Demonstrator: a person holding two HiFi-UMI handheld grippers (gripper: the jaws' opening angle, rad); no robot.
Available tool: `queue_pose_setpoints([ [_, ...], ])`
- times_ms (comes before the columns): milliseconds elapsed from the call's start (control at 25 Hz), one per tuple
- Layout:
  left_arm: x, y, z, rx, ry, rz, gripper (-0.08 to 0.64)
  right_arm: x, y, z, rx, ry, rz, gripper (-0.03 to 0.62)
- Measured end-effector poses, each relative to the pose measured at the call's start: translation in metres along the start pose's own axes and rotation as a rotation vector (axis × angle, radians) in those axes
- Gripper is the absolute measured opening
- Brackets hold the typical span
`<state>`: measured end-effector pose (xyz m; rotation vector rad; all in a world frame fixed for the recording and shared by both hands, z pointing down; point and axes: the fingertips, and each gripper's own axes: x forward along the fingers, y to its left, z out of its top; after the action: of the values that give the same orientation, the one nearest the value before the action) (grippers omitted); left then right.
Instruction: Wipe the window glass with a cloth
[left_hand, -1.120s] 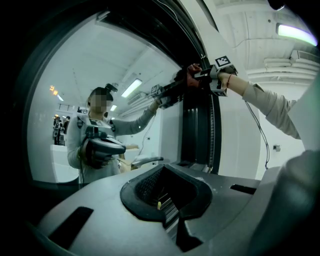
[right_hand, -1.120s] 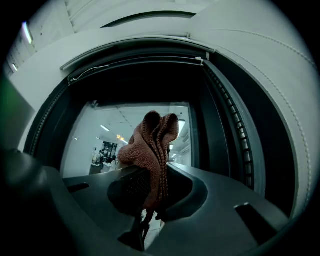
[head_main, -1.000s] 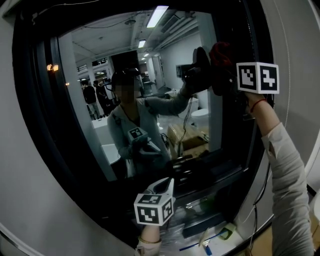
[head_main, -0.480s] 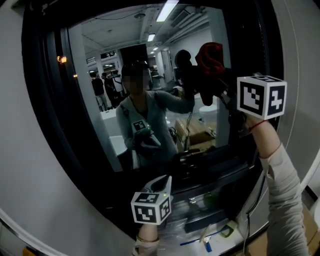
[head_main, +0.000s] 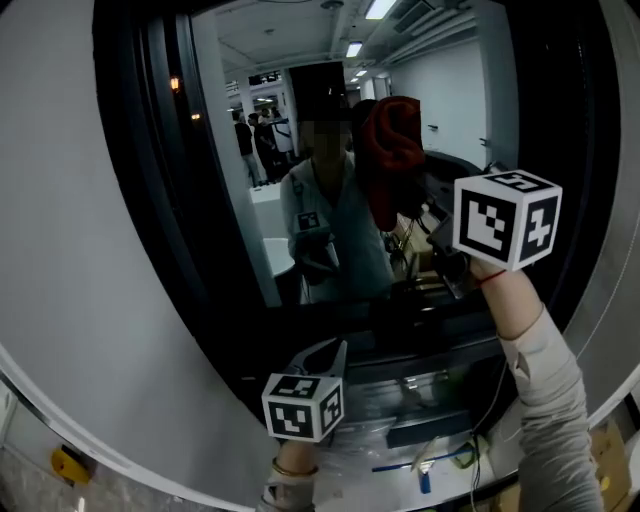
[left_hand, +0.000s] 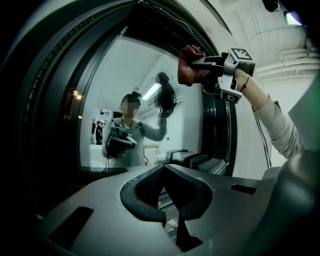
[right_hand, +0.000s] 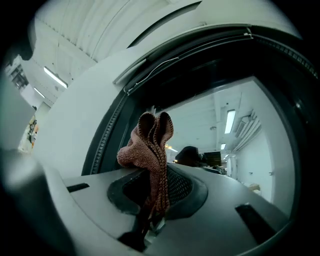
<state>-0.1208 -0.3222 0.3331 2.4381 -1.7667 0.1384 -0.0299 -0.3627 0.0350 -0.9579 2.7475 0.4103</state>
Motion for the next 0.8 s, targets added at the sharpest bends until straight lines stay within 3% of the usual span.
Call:
queue_pose_setpoints([
  [400, -0.034, 0.039, -0.016, -0.034, -0.010, 0.107, 0.005, 0.063, 0.087, -0.035, 0.103, -0.007, 0.185, 0.051],
  [800, -0.050, 0.052, -0.033, -0.066, 0.001, 0.160, 0.005, 0.110, 0.127, -0.086, 0.079, 0.090, 0.208, 0.051],
])
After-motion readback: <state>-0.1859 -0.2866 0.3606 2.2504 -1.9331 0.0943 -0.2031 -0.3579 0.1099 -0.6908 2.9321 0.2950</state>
